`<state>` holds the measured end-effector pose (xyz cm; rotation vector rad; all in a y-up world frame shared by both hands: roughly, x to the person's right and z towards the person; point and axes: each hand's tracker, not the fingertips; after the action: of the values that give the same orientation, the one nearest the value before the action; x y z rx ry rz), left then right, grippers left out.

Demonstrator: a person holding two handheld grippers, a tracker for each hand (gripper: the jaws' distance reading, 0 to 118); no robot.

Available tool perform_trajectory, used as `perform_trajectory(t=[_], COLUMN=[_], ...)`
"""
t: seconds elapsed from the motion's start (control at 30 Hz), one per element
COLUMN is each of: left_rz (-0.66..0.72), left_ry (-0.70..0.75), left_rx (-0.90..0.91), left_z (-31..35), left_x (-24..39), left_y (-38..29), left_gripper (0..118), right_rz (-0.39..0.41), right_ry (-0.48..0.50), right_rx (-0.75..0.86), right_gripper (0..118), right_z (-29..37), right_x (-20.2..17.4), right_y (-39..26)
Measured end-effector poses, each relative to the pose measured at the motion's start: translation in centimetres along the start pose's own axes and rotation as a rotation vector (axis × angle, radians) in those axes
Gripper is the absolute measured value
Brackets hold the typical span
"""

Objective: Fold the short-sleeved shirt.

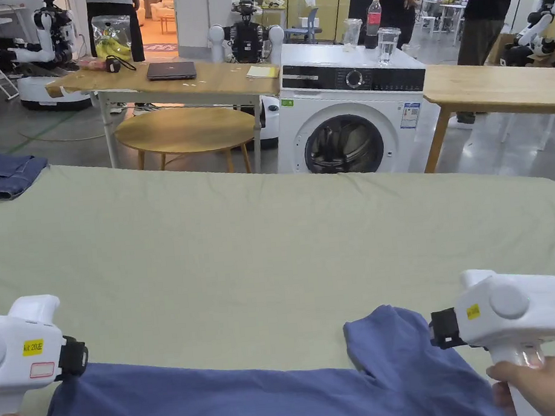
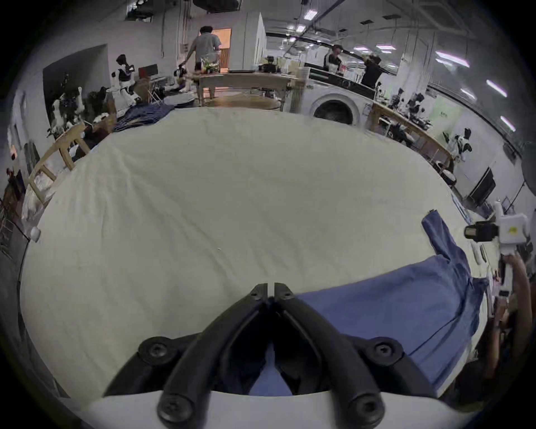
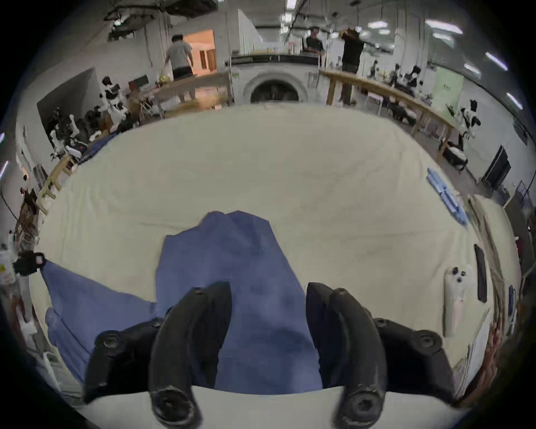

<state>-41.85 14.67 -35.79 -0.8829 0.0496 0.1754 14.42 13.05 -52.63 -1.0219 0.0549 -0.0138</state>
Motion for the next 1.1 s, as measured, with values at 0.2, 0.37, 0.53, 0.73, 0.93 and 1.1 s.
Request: perform_trajectory(t=[0.2, 0.37, 0.53, 0.73, 0.93, 1.1], left_rz=[-0.002, 0.023, 0.032, 0.039, 0.03, 0.026], left_ry=[-0.003, -0.007, -0.016, -0.021, -0.037, -0.051], left_rx=[0.0, -0.002, -0.003, 0.018, 0.056, 0.107], left_z=[0.1, 0.2, 0.2, 1.5, 4.2, 7.4], left_x=[0.0, -0.2, -0.1, -0.2, -0.7, -1.3], left_y=[-0.9, -1.3, -1.6, -2.0, -2.8, -4.5], left_gripper=[0, 0, 0, 0, 0, 0], right_rz=[0.007, 0.0, 0.033, 0.031, 0.09, 0.1], right_ry=[0.012, 0.009, 0.046, 0.089, 0.079, 0.068], right_rx=[-0.171, -0.134, -0.117, 0.035, 0.179, 0.231], right_gripper=[56, 25, 1, 0, 0, 0], right_z=[-5.7, -5.4, -5.7, -0.4, 8.0, 13.3], right_x=[0.2, -0.3, -0.3, -0.2, 0.3, 1.4], right_y=[0.8, -0.2, -0.6, -2.1, -5.2, -8.8])
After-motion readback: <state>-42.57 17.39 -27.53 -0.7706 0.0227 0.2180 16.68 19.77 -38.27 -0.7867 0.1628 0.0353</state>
